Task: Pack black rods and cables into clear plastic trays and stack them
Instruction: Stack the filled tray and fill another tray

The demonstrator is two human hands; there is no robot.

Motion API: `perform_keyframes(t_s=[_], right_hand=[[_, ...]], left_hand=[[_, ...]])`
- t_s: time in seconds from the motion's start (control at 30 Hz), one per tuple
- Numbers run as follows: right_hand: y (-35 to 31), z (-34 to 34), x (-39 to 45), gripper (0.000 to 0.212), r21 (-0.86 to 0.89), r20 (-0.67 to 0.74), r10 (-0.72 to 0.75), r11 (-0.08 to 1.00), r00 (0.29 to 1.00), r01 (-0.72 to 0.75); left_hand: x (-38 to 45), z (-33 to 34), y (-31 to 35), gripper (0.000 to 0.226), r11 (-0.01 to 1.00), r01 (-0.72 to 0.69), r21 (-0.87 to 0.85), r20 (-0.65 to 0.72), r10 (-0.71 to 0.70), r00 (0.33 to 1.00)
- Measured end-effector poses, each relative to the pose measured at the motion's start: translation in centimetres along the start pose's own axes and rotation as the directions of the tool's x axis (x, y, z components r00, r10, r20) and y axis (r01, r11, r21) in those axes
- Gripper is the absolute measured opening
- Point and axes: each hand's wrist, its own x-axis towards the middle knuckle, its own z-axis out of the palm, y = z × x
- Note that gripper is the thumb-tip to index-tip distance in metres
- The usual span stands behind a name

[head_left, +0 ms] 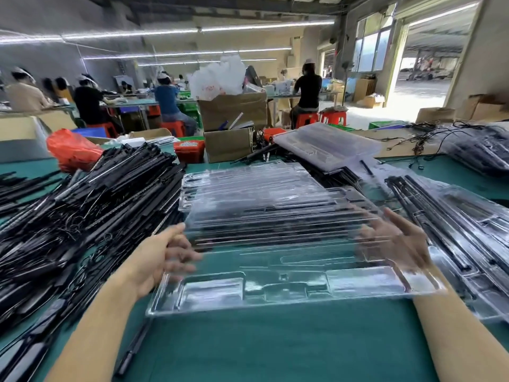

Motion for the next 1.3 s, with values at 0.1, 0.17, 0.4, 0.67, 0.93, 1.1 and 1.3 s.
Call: perform_keyframes(t_s=[0.1, 0.17, 0.4, 0.67, 0.93, 1.1, 1.3], right_hand=[[0.2, 0.1, 0.1, 0.039, -0.123, -0.036, -0.030, 0.992, 0.999, 0.026], [0.4, -0.3, 0.1, 0.050, -0.165, -0.136, -0.138, 0.980, 0.981, 0.114], [0.8, -0.4, -0.3, 0.034, -0.364, -0.121, -0.124, 0.929, 0.985, 0.072], [1.1, -0.3, 0.0, 0.069, -0.196, 0.061, 0.062, 0.979, 0.996, -0.049], [1.7, 0.7, 0.4, 0.041, -0.264, -0.039, 0.051, 0.963, 0.998, -0.060], [2.3, 0.4, 1.1, 0.029, -0.399, -0.180, -0.075, 0.917, 0.981, -0.003], [3.0, 1.3, 1.4, 0.020, -0.606, -0.192, -0.152, 0.796, 0.969, 0.005]], left_hand=[[-0.2, 0.2, -0.7, 0.043, 0.997, 0.017, 0.075, 0.010, -0.018, 1.000], [-0.4, 0.0, -1.0, 0.064, 0.993, 0.056, 0.109, 0.047, -0.061, 0.997], [-0.3, -0.6, -1.5, 0.064, 0.971, 0.169, 0.169, 0.043, -0.178, 0.983], [0.8, -0.4, -2.0, 0.083, 0.872, 0.131, 0.471, -0.229, -0.022, 0.973], [1.7, -1.3, -3.0, 0.055, 0.650, 0.080, 0.756, -0.321, 0.262, 0.910], [1.4, -1.1, -2.6, 0.051, 0.612, 0.054, 0.789, -0.290, 0.294, 0.911], [1.1, -1.6, -2.5, 0.061, 0.517, 0.075, 0.853, -0.224, 0.232, 0.946]])
